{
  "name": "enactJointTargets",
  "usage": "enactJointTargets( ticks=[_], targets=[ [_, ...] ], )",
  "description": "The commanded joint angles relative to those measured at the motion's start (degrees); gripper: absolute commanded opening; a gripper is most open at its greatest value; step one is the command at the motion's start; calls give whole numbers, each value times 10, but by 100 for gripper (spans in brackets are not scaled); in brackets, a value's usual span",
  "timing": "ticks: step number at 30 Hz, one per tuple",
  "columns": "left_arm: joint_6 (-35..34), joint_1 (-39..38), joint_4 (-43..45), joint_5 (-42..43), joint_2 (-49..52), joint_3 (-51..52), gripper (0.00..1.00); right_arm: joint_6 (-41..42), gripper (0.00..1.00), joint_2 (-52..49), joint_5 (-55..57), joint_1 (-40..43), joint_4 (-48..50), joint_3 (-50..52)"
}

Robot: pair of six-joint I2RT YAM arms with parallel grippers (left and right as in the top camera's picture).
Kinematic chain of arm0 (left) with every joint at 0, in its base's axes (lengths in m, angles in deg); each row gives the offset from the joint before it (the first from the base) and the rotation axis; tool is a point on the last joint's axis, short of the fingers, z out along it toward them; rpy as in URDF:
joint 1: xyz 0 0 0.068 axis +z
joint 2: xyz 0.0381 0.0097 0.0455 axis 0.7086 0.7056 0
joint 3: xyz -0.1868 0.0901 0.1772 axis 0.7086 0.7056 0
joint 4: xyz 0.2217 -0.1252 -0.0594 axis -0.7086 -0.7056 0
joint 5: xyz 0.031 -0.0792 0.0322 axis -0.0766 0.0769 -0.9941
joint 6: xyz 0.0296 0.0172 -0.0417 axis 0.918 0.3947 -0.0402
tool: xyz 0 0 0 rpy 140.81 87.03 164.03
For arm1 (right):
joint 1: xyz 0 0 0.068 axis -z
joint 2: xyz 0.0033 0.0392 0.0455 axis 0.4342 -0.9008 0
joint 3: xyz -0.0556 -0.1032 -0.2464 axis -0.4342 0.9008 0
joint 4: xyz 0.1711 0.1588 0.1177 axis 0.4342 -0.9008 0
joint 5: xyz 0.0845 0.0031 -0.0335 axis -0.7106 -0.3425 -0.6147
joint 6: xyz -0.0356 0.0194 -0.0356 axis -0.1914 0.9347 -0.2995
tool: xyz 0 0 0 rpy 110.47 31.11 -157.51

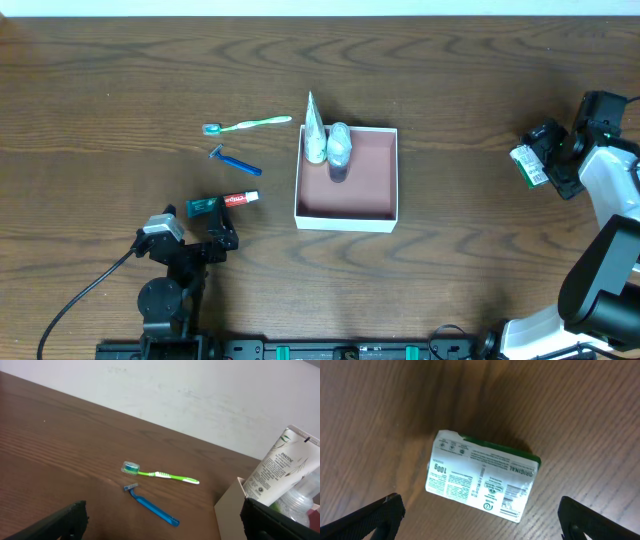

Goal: Pack container
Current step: 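Close the right gripper on the green soap bar box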

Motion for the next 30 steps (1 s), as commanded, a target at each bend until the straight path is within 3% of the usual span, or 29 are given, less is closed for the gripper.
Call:
enactJointTargets(
  ticks=[1,14,30],
  targets=[
    [3,3,-19,10,0,10,98,11,99,-15,-2,5,3,4],
    [3,3,-19,10,0,10,98,19,99,-97,-11,5,33,4],
    [3,3,-19,10,0,10,98,-37,99,-102,-22,5,96,4]
  ],
)
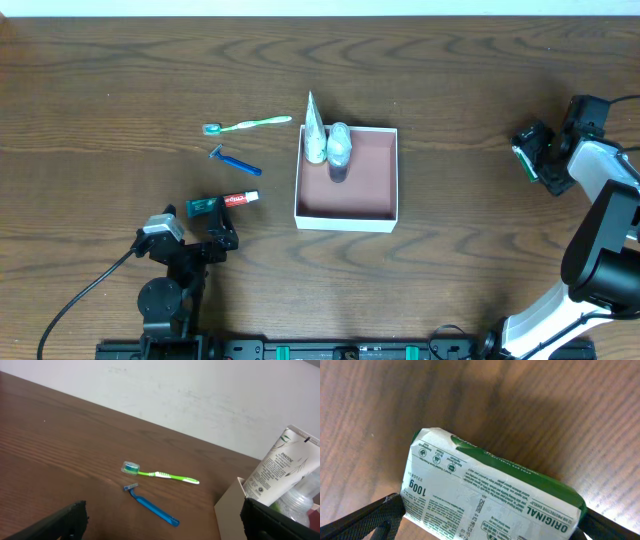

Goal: Pack container
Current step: 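Close the right gripper on the green soap bar box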

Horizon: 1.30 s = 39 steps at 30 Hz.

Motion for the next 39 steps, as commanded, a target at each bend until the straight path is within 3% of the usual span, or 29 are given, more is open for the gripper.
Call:
enactJointTargets(
  ticks=[1,7,18,32,39],
  targets=[
    [3,3,-19,10,0,10,98,-16,99,-8,-10,5,11,3],
    [3,3,-19,10,0,10,98,-48,99,-8,-69,6,42,2],
    [3,3,-19,10,0,10,98,-44,99,-8,-78,5,52,2],
    [3,3,-19,10,0,10,98,-133,99,-8,-86,0,-27,2],
    [3,3,-19,10,0,10,98,-306,99,-8,-87,-3,-33,0]
  ],
)
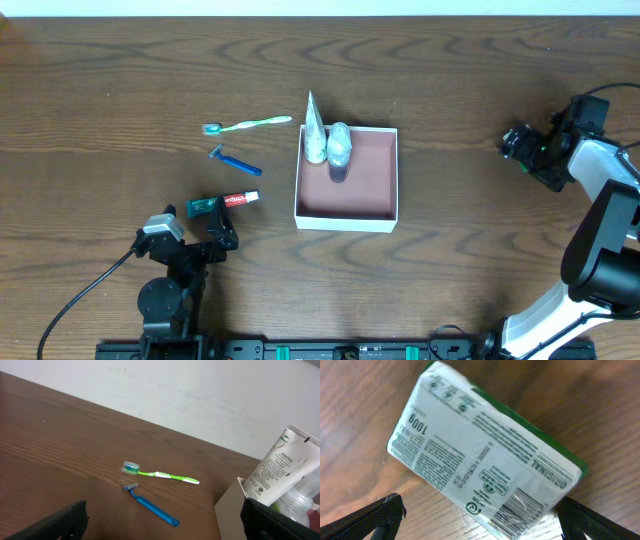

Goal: Pack container
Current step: 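Close the right gripper on the green soap bar box, then lift and carry the soap bar box left over the box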

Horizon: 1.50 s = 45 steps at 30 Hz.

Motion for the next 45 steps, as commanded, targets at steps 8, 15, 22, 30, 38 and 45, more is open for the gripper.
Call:
enactJointTargets(
  ticks=[8,15,22,30,38,45],
  targets=[
    [3,2,-19,10,0,10,98,-198,99,-7,-6,-3,11,-34],
    [3,2,-19,10,0,10,98,-237,99,-7,1,-14,85,-70],
    [3,2,-19,10,0,10,98,-260,99,-7,27,-32,127,-70],
    [3,2,-19,10,0,10,98,-260,99,-42,29,-35,131,-70],
    [3,2,-19,10,0,10,98,-257,99,-88,23,-35,119,-70],
    [3,2,-19,10,0,10,98,-188,99,-88,21,-35,66,-70]
  ],
)
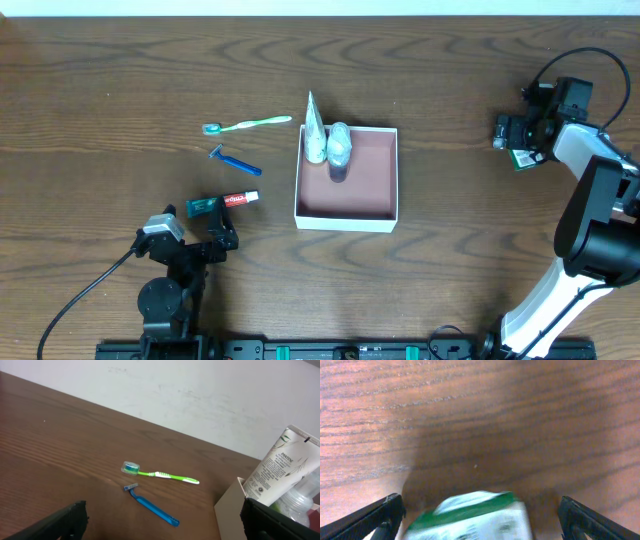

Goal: Pack container
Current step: 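Lift and carry the soap bar box left over the box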

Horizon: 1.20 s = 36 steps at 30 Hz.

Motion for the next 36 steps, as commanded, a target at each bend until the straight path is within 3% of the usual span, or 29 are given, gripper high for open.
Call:
enactJointTargets(
  ticks=[1,13,16,20,25,29,36],
  targets=[
    [3,3,-19,10,0,10,98,68,99,-3,-11,-2,-36,0],
    [3,3,-19,10,0,10,98,95,99,-3,-62,-3,-123,0],
    [3,3,-19,10,0,10,98,95,89,-3,-62,-3,-147,0],
    [3,3,-19,10,0,10,98,96,67,-3,-62,-3,-163,0],
    [3,3,-19,10,0,10,98,100,46,-3,-62,-3,-171,0],
    [3,3,-19,10,0,10,98,100,41,-3,-62,-3,-171,0],
    [3,3,-19,10,0,10,98,100,41,-3,-101,-3,-172,-11]
  ],
)
